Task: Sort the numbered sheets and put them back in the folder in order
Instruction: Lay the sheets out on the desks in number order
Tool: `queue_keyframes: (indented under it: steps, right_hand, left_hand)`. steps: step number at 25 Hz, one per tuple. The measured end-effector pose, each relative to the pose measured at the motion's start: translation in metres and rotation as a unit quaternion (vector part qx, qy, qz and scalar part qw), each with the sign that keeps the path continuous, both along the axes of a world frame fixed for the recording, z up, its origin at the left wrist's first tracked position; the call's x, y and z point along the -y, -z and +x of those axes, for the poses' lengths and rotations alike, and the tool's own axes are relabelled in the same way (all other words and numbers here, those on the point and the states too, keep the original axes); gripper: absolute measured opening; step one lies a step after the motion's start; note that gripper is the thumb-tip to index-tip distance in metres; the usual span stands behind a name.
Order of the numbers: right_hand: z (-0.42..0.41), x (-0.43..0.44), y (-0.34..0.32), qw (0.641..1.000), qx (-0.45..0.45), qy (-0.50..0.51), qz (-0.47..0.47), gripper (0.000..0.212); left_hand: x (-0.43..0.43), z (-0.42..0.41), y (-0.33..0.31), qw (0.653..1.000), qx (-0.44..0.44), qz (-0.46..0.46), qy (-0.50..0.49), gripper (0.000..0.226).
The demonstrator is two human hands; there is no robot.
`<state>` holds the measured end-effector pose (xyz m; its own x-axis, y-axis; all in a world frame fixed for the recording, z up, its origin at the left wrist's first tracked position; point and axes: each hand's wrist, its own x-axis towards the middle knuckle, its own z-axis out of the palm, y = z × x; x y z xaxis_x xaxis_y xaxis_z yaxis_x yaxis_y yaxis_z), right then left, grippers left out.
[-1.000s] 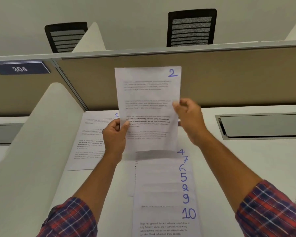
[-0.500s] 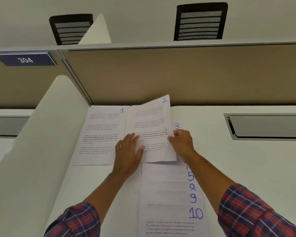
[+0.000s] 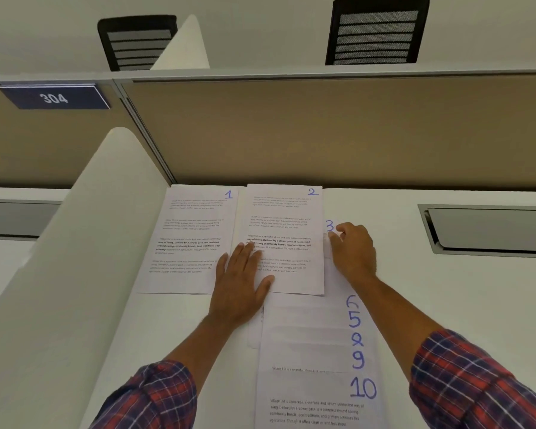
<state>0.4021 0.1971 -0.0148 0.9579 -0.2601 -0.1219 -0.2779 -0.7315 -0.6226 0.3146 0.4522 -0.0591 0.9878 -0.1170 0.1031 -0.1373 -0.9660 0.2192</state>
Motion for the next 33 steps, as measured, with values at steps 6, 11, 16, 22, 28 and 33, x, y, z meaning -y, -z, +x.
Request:
queue_keyframes:
  steps: [6,11,16,22,28,33]
  right_hand:
    - [0.019,0.026,0.008,0.982,-0.083,-0.101,-0.136,0.066]
    - [0.033,0.018,0.002,0.979,-0.110,-0.107,-0.135,0.057]
    - [0.040,0.018,0.001,0.991,-0.116,-0.060,-0.037,0.040]
    - [0.035,0.041,-0.017,0.997,-0.026,-0.007,0.069,0.034]
    - [0.035,0.071,-0.055,0.975,0.130,0.052,0.172,0.019]
    - [0.044,0.110,-0.081,0.956,0.197,0.102,0.192,0.022]
  left_hand:
    - [-0.001,0.001,0.004,1.000,0.010,-0.012,-0.002,0.067]
    - [-0.001,0.001,0.005,0.999,0.025,-0.019,-0.008,0.066]
    - [-0.002,0.001,0.006,0.999,0.033,-0.024,-0.010,0.066]
    - [-0.002,0.001,0.007,0.999,0.031,-0.022,-0.007,0.068]
    - [-0.001,0.001,0.004,0.999,0.030,-0.020,-0.008,0.067]
    - [0.000,0.001,0.003,0.999,0.031,-0.017,-0.005,0.067]
